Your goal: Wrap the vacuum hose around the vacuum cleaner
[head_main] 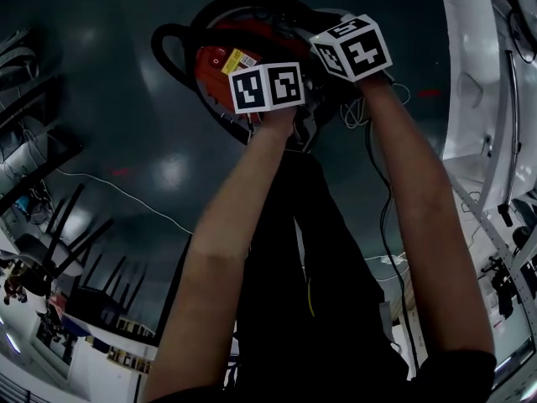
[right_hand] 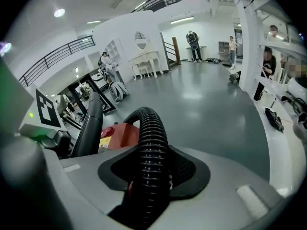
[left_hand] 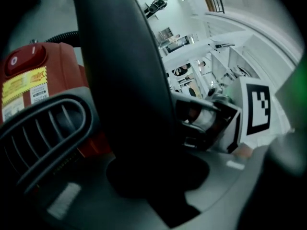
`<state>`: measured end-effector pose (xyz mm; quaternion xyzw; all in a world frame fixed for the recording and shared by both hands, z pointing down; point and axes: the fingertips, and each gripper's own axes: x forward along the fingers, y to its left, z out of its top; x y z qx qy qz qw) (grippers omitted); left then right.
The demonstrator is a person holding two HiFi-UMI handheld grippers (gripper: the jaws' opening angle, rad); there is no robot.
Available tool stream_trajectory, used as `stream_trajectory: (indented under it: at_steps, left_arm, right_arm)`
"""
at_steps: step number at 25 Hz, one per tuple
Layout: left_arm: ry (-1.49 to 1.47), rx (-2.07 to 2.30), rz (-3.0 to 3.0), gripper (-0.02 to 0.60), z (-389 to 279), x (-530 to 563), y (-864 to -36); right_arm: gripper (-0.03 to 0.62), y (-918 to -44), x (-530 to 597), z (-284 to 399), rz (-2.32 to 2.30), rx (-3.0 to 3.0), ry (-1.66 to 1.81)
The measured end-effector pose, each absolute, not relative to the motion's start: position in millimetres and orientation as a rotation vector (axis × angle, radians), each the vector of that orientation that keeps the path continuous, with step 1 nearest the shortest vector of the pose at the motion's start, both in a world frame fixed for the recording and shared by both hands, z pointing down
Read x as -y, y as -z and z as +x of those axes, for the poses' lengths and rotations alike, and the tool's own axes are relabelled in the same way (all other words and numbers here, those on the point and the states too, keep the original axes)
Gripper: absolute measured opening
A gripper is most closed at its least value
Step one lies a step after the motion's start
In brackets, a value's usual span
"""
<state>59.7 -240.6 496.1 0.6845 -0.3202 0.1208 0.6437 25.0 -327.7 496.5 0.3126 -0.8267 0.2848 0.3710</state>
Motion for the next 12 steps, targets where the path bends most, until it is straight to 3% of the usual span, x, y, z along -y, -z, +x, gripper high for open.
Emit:
stream_trajectory:
  at_steps: [12]
  left_arm:
    - [-0.278, 0.756, 1.487, 0.113, 58.5, 251.8, -503.2]
  right_arm:
    - [0.206, -511.5, 342.0, 28.9, 0.763, 2.054, -0.707]
